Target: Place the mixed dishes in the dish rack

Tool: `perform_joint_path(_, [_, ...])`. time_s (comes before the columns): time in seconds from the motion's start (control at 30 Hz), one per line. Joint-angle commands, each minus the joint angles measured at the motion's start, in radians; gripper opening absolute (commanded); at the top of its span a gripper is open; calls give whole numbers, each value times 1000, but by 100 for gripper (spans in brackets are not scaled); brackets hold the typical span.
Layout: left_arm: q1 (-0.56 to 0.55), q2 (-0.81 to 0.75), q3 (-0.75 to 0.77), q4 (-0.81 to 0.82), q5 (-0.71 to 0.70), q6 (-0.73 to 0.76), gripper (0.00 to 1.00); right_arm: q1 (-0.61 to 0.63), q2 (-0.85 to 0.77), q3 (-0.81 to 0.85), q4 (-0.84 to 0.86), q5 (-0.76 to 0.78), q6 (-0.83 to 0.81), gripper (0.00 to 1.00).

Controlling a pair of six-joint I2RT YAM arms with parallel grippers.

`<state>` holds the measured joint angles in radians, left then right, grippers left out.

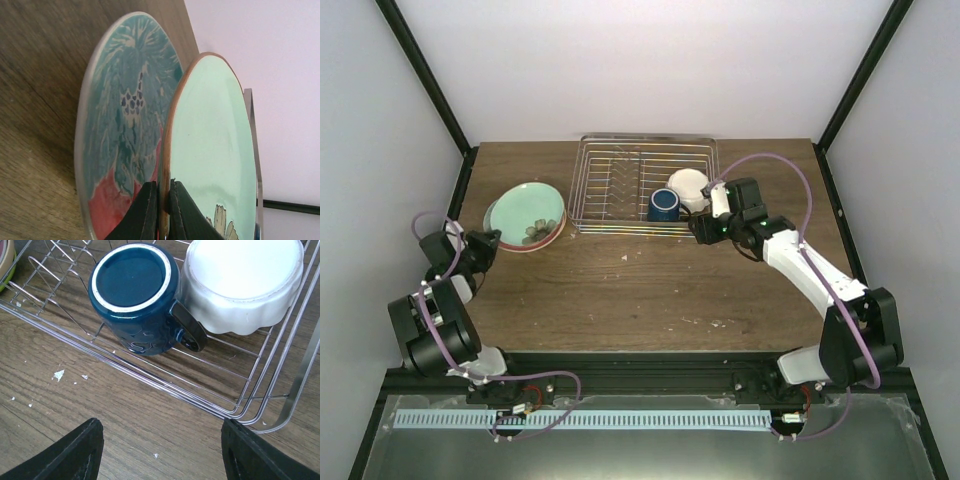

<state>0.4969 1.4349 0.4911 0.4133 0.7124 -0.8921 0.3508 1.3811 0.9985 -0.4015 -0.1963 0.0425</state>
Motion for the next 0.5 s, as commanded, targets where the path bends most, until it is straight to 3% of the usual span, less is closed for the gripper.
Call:
perform_joint_path(0.0, [5, -53, 10, 169, 87, -44, 0, 7, 15, 0, 15, -13, -6, 65])
perform_joint_path(0.27, [5, -172, 35, 69, 124, 17, 0, 8, 19, 3, 33, -89, -9, 66])
perform_joint_path(0.47, [2, -286, -20, 29, 163, 35, 0, 8, 25, 34, 96, -352, 13, 66])
